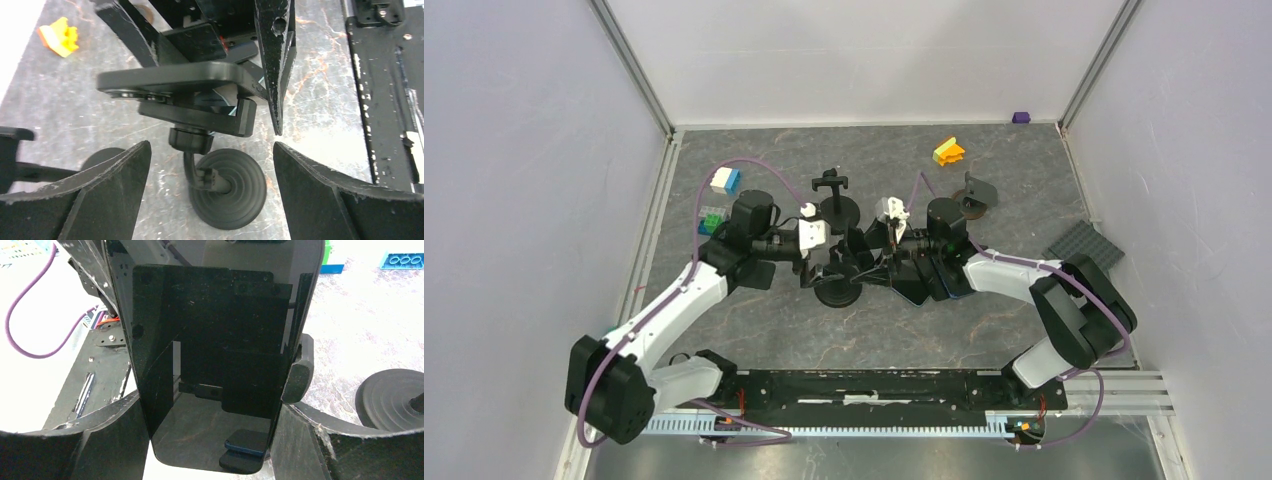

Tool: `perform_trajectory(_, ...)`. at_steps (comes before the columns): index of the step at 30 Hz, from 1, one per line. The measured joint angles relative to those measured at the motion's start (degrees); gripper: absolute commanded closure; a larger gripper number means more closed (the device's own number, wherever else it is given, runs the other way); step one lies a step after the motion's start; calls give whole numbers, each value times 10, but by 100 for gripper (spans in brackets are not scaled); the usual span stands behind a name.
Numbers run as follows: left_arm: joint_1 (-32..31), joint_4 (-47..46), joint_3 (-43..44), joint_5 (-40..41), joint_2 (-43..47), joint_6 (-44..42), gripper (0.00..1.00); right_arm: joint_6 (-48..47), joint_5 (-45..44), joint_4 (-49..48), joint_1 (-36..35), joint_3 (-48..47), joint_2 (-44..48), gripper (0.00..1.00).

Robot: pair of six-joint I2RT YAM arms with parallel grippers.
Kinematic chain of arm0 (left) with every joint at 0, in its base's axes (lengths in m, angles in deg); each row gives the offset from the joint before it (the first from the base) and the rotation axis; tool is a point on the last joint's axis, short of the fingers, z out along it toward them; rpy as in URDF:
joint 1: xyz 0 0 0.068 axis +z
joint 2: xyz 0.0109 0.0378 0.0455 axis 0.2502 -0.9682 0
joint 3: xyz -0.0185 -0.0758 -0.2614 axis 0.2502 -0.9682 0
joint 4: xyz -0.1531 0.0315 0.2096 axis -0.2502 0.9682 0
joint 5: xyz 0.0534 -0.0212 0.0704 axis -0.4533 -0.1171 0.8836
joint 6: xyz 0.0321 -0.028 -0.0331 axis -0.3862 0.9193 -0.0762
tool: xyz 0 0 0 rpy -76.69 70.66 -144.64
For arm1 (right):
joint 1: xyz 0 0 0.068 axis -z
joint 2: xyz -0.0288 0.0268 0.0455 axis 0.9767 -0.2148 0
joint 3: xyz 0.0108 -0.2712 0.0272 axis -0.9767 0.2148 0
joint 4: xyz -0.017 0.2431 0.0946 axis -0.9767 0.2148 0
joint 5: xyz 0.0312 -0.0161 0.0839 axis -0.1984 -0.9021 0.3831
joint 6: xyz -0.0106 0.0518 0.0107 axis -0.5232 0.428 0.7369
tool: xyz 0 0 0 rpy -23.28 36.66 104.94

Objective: Place the phone on the phone stand
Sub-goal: Install the phone on the phone stand.

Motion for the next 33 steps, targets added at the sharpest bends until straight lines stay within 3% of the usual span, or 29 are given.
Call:
perform_trajectory(7, -2, 11, 1, 68, 76, -33, 16, 38, -2, -15, 0, -1, 0, 99)
perform_trajectory(16, -50, 74, 19, 148, 132, -89, 17, 73, -10, -49, 0, -9, -2, 99)
perform_trajectory(23, -131, 93, 28, 217, 137, -110, 20, 76, -11, -58, 0, -14, -14, 99)
perform_trajectory(33, -152, 86, 10, 275, 137, -120, 31, 25, 36, -10, 0, -45, -38, 99)
